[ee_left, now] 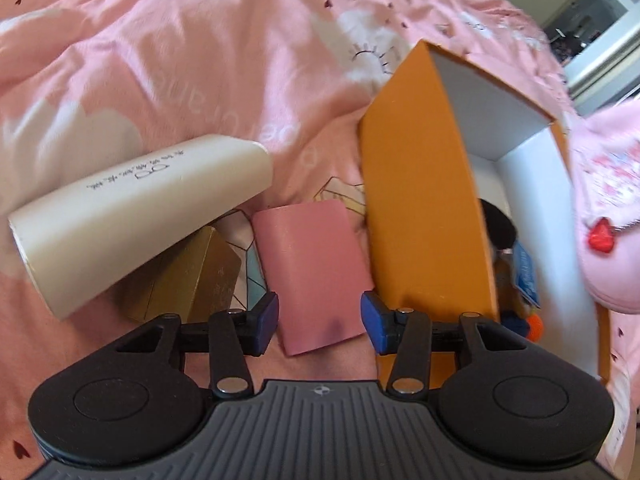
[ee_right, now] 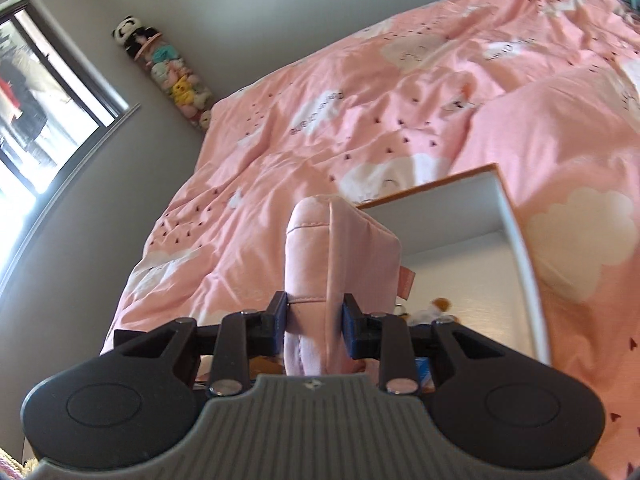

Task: Organize objects
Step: 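Grasp the pink pouch with the right gripper while the left grasps the pink stick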

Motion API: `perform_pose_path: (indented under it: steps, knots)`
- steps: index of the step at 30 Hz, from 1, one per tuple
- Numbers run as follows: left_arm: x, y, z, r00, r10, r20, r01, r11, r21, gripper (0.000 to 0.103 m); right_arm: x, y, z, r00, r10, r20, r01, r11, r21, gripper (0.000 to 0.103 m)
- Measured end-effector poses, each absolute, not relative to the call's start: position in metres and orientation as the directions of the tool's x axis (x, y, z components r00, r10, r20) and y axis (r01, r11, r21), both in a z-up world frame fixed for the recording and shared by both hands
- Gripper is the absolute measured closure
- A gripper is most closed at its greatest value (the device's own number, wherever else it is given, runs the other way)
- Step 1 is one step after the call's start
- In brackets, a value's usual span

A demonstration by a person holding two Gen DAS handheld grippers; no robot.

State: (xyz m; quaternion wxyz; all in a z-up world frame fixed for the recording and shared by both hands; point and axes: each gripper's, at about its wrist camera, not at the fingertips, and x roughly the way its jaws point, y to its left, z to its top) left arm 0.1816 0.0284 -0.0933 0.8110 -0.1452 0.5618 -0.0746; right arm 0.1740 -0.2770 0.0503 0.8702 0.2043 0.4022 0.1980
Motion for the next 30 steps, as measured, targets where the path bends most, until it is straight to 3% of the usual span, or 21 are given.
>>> perform_pose_path:
  steps: [5,13,18,20,22,27,30]
  knots:
    - [0.189,0.025,-0.109,0.338,-0.193,-0.921,-0.110,0.964,-0.243,0.037,0.185,-0.307,0.037,0.578,0.463,-0.672,-0.142,0.868,0.476,0.073]
    - [0.193,0.012,-0.119,0.348,-0.154,-0.925,-0.131,0.969,-0.211,0.025,0.194,-0.319,0.010,0.529,0.451,-0.719,-0.127,0.880,0.458,0.073]
    - [0.196,0.008,-0.122,0.356,-0.129,-0.926,-0.150,0.970,-0.193,0.026,0.194,-0.318,0.003,0.517,0.467,-0.718,-0.134,0.872,0.471,0.073]
    - [0.196,0.009,-0.121,0.358,-0.140,-0.923,-0.156,0.966,-0.207,0.029,0.195,-0.318,0.000,0.512,0.470,-0.719,-0.132,0.870,0.475,0.073]
    - [0.194,0.011,-0.120,0.359,-0.198,-0.912,-0.148,0.953,-0.265,0.044,0.195,-0.317,-0.003,0.510,0.471,-0.720,-0.128,0.869,0.478,0.073]
    - [0.192,0.026,-0.117,0.398,-0.240,-0.885,-0.182,0.925,-0.333,0.061,0.191,-0.315,-0.005,0.507,0.469,-0.723,-0.127,0.871,0.475,0.073]
    - [0.191,0.036,-0.110,0.429,-0.298,-0.853,-0.177,0.898,-0.403,0.065,0.191,-0.316,-0.007,0.505,0.467,-0.726,-0.119,0.871,0.477,0.073]
